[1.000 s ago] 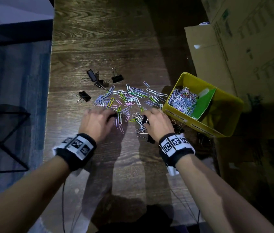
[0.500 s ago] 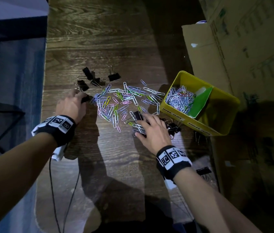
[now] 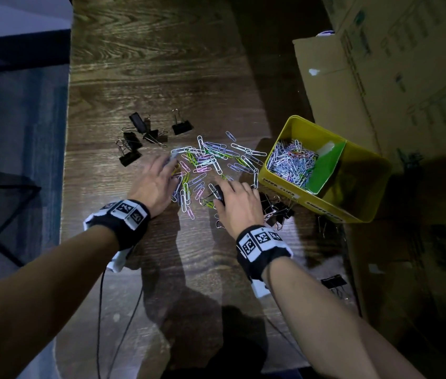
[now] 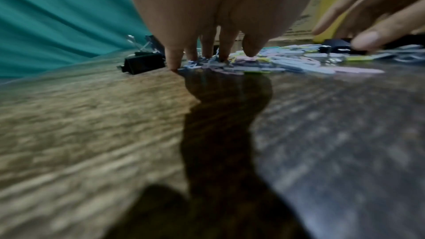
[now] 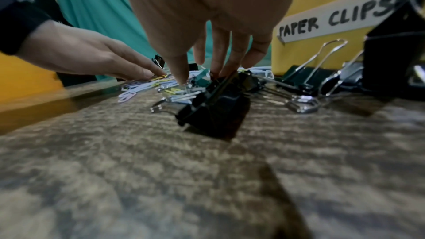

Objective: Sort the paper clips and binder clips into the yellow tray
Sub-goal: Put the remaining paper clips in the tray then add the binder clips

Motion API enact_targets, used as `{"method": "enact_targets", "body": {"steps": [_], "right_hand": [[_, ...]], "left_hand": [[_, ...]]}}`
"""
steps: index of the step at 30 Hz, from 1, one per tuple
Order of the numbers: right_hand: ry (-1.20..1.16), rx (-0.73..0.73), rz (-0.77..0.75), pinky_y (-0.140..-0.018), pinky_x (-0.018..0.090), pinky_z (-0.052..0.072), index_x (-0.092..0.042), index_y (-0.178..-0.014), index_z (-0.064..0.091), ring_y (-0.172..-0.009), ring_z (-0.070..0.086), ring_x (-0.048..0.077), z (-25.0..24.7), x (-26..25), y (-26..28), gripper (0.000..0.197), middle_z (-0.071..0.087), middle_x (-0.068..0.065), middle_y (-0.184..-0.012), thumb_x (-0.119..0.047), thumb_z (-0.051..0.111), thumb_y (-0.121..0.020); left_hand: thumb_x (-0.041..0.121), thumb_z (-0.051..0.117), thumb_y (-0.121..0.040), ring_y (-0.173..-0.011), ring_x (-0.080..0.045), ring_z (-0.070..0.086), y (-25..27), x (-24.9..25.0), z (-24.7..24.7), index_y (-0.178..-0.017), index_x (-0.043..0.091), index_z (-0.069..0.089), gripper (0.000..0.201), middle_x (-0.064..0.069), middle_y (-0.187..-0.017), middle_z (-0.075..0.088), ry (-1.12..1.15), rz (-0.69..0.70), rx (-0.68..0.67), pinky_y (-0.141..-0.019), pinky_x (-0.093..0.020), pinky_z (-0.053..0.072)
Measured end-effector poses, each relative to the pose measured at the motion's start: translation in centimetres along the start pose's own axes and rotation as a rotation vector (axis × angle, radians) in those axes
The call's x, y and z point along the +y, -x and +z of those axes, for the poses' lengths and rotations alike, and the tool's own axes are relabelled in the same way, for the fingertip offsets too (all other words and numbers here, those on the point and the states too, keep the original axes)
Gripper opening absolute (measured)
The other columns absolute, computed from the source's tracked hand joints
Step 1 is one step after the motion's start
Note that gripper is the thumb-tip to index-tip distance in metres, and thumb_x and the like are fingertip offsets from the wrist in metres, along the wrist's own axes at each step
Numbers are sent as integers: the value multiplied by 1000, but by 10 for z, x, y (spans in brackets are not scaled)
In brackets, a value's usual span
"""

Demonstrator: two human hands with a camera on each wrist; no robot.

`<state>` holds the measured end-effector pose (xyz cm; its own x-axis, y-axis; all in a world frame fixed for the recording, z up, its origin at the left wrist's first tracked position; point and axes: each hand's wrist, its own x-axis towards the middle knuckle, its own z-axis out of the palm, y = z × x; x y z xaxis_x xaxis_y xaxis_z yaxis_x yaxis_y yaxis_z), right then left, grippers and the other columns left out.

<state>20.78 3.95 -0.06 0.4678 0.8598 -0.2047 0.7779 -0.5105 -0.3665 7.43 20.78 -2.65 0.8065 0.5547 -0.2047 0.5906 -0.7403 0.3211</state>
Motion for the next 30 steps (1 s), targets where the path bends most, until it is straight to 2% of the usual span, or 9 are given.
{"method": "enact_targets", "body": {"steps": [3, 5, 9, 13, 18, 21, 25, 28, 30], "right_hand": [[-55, 7, -14, -93, 41, 39, -18, -129, 51, -108, 55, 27, 2, 3, -1, 36, 60, 8, -119, -22, 53, -93], [-103, 19, -25, -92, 43, 42, -14, -125, 56, -102, 59, 31, 4, 5, 2, 34, 62, 11, -115, -12, 55, -91], [-258, 157, -97, -87, 44, 51, -10, -115, 62, -92, 61, 33, 4, 9, 16, 28, 61, 14, -108, -6, 61, -87], [-180, 71, -235, -74, 33, 57, -14, -108, 63, -88, 61, 23, 8, 8, 41, 39, 58, 9, -104, 3, 72, -74], [-147, -18, -157, -64, 28, 58, -20, -108, 61, -92, 62, 22, 16, 32, 66, 55, 56, 8, -111, 5, 78, -63], [-137, -30, -66, -68, 32, 59, -20, -106, 63, -98, 62, 24, 15, 48, 83, 47, 56, 8, -117, 0, 78, -67], [-127, -39, 41, -87, 40, 54, -18, -113, 61, -107, 58, 27, 11, 61, 97, 33, 55, 11, -120, -12, 67, -81], [-49, 27, 113, -95, 42, 47, -19, -115, 57, -108, 55, 27, 7, 62, 97, 34, 54, 11, -119, -17, 62, -81], [15, 105, 82, -97, 41, 42, -22, -115, 57, -107, 51, 23, 2, 58, 94, 41, 52, 8, -117, -22, 65, -75]], "left_hand": [[31, 37, -91, -125, -40, 43, 5, 2, 5, -130, 7, 47, 47, -21, -134, 48, 36, 138, 25, -103, -53, 37], [30, 40, -91, -125, -37, 44, -2, -1, 4, -132, 8, 45, 46, -19, -137, 46, 92, 133, 65, -103, -52, 38], [31, 41, -96, -141, -29, 22, -23, -2, 3, -144, 10, 27, 54, -13, -152, 24, 61, 39, 4, -115, -49, 18], [33, 37, -97, -144, -18, 7, -19, 22, 13, -146, 14, 20, 56, -4, -156, 14, 16, 139, -131, -115, -47, 1], [36, 35, -95, -140, -23, 25, -29, 45, 13, -138, 13, 37, 48, -8, -149, 32, 96, 181, 5, -114, -54, 16], [38, 37, -96, -144, -22, 10, -59, 60, 3, -146, 22, 19, 55, -2, -156, 13, 57, 144, -56, -115, -52, 11], [43, 33, -96, -144, -20, -4, -95, 76, -4, -146, 38, 4, 58, 5, -157, -6, -74, 228, -252, -113, -55, 5], [48, 29, -96, -144, -19, -8, -101, 82, -1, -145, 39, 4, 56, 7, -157, -8, -179, 310, -381, -112, -60, 3], [48, 31, -95, -144, -18, -5, -90, 83, 2, -145, 36, 14, 54, 7, -157, 0, -178, 322, -374, -112, -60, 4]]}}
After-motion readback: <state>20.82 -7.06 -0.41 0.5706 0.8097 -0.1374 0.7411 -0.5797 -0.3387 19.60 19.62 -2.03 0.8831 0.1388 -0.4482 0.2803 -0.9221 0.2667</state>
